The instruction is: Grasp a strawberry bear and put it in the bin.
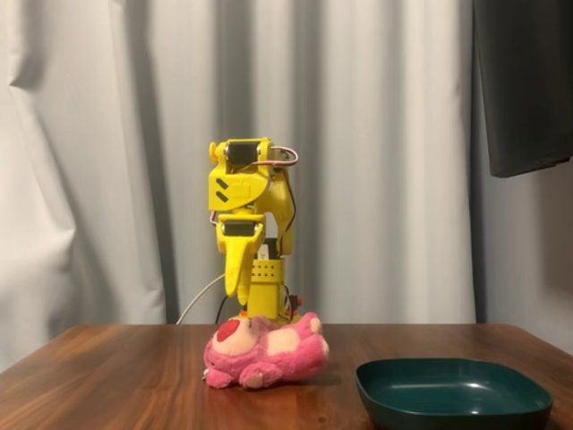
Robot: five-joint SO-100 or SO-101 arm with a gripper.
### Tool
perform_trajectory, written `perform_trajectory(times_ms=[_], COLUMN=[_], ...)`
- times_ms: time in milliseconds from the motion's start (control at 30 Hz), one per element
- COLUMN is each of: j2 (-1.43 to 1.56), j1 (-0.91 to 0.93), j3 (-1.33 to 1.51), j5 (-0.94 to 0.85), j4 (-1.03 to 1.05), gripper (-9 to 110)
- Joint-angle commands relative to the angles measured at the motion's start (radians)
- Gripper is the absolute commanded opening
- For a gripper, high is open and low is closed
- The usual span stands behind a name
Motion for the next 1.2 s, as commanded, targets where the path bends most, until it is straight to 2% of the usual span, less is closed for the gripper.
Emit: perform_trajectory(times_ms=[0, 733, 1167], j2=[-0.008, -0.124, -0.129], j1=[0.008, 0.089, 0.087], j3=[-0.035, 0.063, 0.186], j5=[0.0, -0.009, -0.008], j4=[-0.017, -0.072, -0.242], gripper=[51, 55, 56])
